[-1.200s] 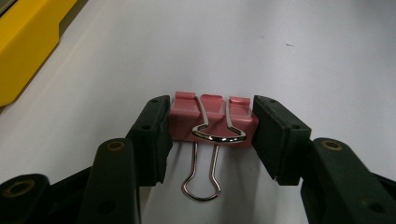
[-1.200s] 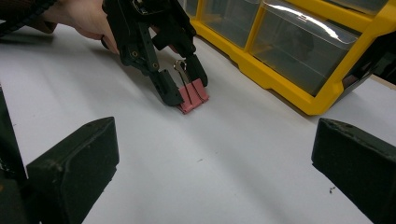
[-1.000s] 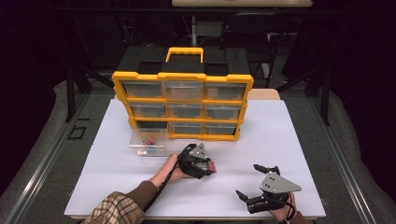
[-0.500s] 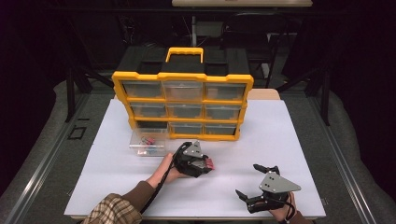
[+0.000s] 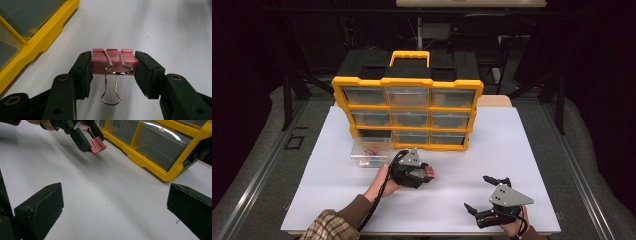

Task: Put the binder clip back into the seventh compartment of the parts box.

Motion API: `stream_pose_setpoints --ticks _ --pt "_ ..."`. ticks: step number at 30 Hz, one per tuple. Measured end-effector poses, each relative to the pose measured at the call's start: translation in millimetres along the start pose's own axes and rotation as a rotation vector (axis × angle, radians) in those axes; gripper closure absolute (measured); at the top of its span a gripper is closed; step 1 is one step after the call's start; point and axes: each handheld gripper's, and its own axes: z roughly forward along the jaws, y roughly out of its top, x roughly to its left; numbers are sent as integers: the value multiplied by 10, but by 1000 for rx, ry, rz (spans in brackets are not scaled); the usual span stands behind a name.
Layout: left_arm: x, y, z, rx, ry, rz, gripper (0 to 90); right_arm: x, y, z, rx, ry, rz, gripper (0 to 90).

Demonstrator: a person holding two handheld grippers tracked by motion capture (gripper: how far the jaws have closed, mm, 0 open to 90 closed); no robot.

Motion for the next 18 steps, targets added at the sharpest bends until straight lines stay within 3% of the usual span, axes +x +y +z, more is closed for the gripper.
stream_pose_setpoints --ticks 18 --pt "25 -5 -314 -57 75 -50 494 -12 -10 4 4 1 15 2"
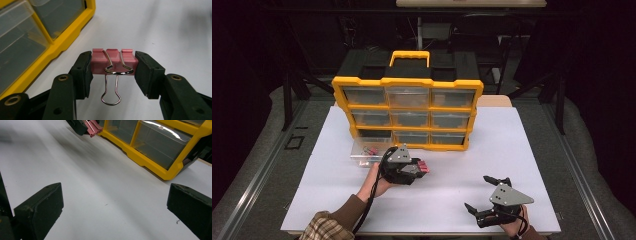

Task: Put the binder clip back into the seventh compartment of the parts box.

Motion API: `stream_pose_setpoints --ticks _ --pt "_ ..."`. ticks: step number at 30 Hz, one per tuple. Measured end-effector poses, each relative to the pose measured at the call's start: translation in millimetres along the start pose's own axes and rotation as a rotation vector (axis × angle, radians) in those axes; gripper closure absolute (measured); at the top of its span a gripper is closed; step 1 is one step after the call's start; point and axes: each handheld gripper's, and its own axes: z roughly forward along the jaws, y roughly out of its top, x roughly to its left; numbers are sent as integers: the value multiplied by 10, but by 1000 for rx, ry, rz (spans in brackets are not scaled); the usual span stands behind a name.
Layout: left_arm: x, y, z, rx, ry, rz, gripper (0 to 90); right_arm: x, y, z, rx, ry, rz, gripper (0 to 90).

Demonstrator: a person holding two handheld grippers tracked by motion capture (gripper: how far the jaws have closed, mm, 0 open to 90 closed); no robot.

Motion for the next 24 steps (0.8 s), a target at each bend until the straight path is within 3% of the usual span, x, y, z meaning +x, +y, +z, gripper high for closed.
stream_pose_setpoints --ticks 11,24 --pt "73 17 -153 -34 47 -33 494 -23 -18 21 15 16 20 0" --pt "151 41 -328 -68 85 -54 495 -1 2 29 21 9 2 0"
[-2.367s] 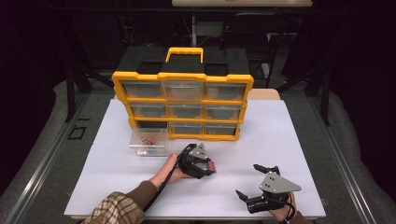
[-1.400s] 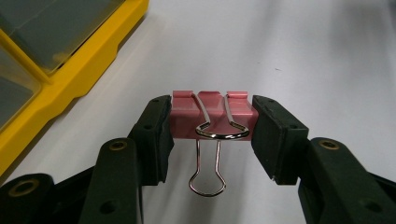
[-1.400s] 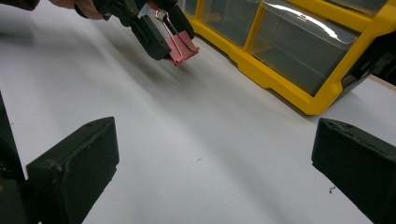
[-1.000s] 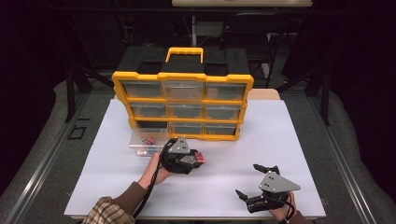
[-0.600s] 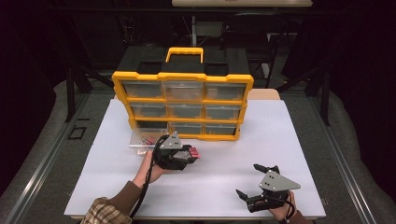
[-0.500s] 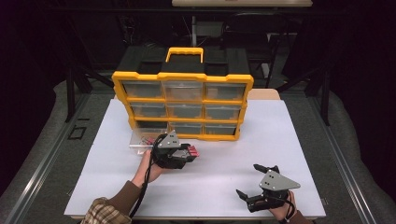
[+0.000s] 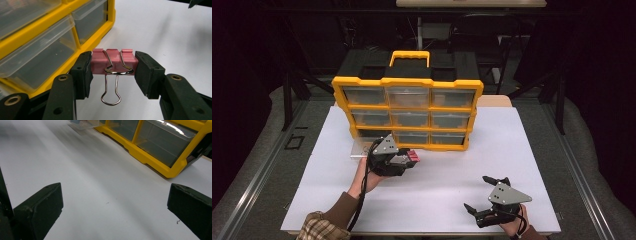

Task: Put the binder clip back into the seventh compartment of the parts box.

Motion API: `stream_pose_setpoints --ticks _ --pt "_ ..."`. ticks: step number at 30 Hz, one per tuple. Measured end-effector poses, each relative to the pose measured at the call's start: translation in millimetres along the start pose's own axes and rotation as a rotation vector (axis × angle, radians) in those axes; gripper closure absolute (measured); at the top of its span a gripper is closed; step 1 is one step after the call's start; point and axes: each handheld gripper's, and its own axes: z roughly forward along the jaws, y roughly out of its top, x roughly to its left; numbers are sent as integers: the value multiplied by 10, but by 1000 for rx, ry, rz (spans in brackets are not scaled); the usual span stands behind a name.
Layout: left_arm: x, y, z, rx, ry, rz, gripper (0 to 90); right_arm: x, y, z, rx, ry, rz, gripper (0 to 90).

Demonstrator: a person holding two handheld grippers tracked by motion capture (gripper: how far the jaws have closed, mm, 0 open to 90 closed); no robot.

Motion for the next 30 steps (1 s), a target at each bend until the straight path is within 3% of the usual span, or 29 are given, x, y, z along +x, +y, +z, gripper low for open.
stream_pose_setpoints --ticks 30 --pt "200 87 -516 -119 114 -53 495 7 8 24 17 -13 -12 0"
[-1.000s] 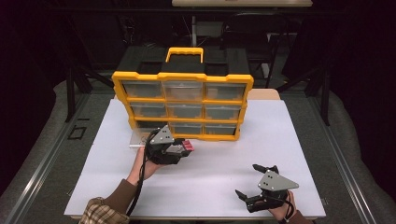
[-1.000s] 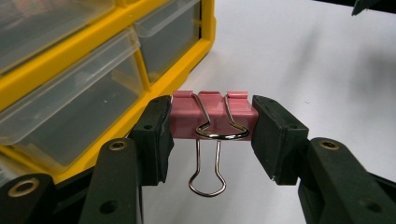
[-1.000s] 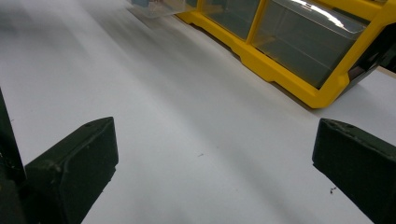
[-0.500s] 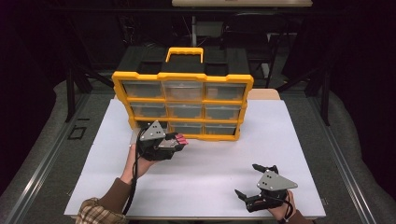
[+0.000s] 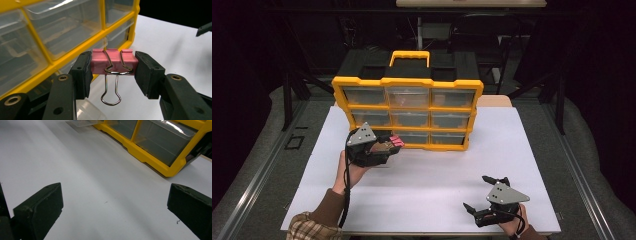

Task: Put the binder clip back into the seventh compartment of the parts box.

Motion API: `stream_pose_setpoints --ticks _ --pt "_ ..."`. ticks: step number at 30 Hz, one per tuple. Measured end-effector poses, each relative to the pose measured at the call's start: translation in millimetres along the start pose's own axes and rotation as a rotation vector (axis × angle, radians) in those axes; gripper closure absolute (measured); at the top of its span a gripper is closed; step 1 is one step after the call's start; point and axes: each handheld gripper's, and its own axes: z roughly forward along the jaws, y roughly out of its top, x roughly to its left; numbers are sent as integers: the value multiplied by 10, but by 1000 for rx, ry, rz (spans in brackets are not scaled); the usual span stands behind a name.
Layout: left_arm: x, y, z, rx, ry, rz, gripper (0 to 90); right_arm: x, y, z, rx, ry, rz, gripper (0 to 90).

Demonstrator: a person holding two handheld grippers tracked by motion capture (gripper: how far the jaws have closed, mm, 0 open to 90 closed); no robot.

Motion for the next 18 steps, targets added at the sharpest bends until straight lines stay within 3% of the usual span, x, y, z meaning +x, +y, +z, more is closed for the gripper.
stream_pose_setpoints --ticks 9,18 --pt "161 -52 -170 -18 66 -42 495 -2 5 10 1 6 -2 0" --pt "278 -130 -250 -7 98 -74 495 -5 9 26 0 11 -4 0"
